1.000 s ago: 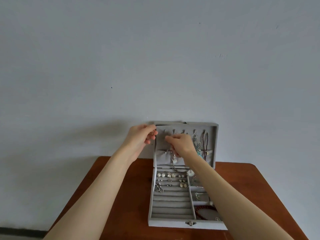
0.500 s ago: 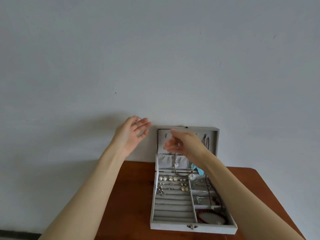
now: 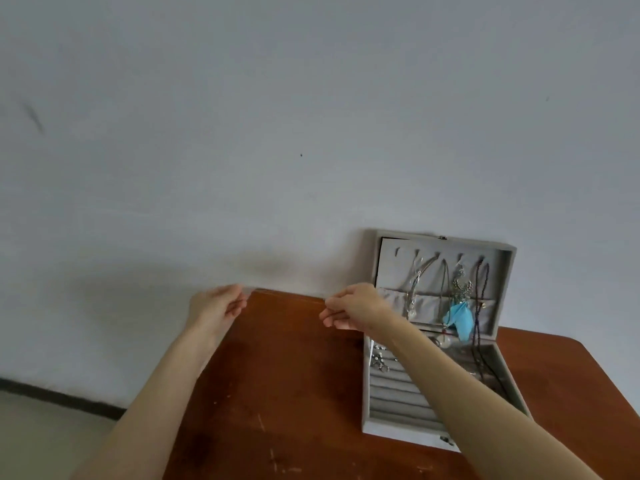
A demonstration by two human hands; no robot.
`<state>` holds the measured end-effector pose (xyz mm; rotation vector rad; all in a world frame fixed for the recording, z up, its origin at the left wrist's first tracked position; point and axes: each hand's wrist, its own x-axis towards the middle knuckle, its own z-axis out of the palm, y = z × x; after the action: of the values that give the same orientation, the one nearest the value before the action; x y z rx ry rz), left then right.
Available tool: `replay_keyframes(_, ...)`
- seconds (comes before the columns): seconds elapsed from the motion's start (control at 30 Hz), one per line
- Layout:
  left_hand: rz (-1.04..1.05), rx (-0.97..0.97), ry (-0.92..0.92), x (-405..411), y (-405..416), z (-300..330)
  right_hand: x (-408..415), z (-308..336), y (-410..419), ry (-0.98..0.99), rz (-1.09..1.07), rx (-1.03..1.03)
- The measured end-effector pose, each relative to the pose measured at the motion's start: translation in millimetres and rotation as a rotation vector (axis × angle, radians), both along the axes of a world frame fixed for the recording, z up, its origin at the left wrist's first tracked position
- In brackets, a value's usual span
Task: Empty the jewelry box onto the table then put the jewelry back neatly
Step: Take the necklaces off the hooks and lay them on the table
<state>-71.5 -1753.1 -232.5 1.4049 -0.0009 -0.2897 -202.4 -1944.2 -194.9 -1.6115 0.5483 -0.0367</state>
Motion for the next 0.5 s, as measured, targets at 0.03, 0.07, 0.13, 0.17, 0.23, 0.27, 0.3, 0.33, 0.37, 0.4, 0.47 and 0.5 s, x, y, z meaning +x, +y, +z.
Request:
replay_keyframes(0.03, 0.021, 0.114, -0.059, 7.8, 3.7, -7.5, 10.8, -5.2, 3.1, 0.027, -0.043, -0.047)
replay_keyframes(0.07, 0.038, 0.213, -0.107, 14.2, 5.6, -14.1, 19.9, -9.9, 6.1, 0.052, -0.085, -0.079)
replay_keyframes(0.13, 0.061, 0.348, -0.149, 25.5, 7.1, -25.4, 36.2, -21.5, 7.6, 0.116, -0.144, -0.097)
replay_keyframes(0.17, 0.066, 0.393, -0.152, 30.0, 6.7, -30.3, 43.1, -28.3, 7.2, 0.146, -0.161, -0.099)
replay_keyframes(0.23, 0.055, 0.472, -0.156, 37.2, 4.0, -37.8, 55.1, -41.3, 3.7, 0.206, -0.194, -0.173)
replay_keyframes(0.27, 0.041, 0.501, -0.162, 40.9, 1.1, -40.6, 61.1, -47.1, 0.7, 0.242, -0.202, -0.237)
replay_keyframes(0.3, 0.029, 0.522, -0.17, 45.6, -1.5, -43.3, 67.7, -51.5, -1.2, 0.269, -0.2, -0.294)
replay_keyframes(0.33, 0.016, 0.537, -0.175, 48.2, -4.1, -44.2, 72.4, -54.6, -3.7, 0.291, -0.197, -0.35)
replay_keyframes(0.37, 0.005, 0.543, -0.18, 48.6, -6.6, -43.2, 73.9, -53.8, -4.9, 0.307, -0.188, -0.398)
replay_keyframes(0.4, -0.003, 0.548, -0.183, 50.6, -8.3, -43.5, 76.3, -52.9, -4.9, 0.323, -0.172, -0.435)
replay_keyframes(0.47, -0.014, 0.561, -0.188, 55.2, -10.9, -45.1, 80.6, -52.1, -6.2, 0.344, -0.146, -0.5)
replay_keyframes(0.5, -0.019, 0.567, -0.186, 56.8, -12.1, -45.8, 81.6, -51.3, -6.6, 0.352, -0.138, -0.521)
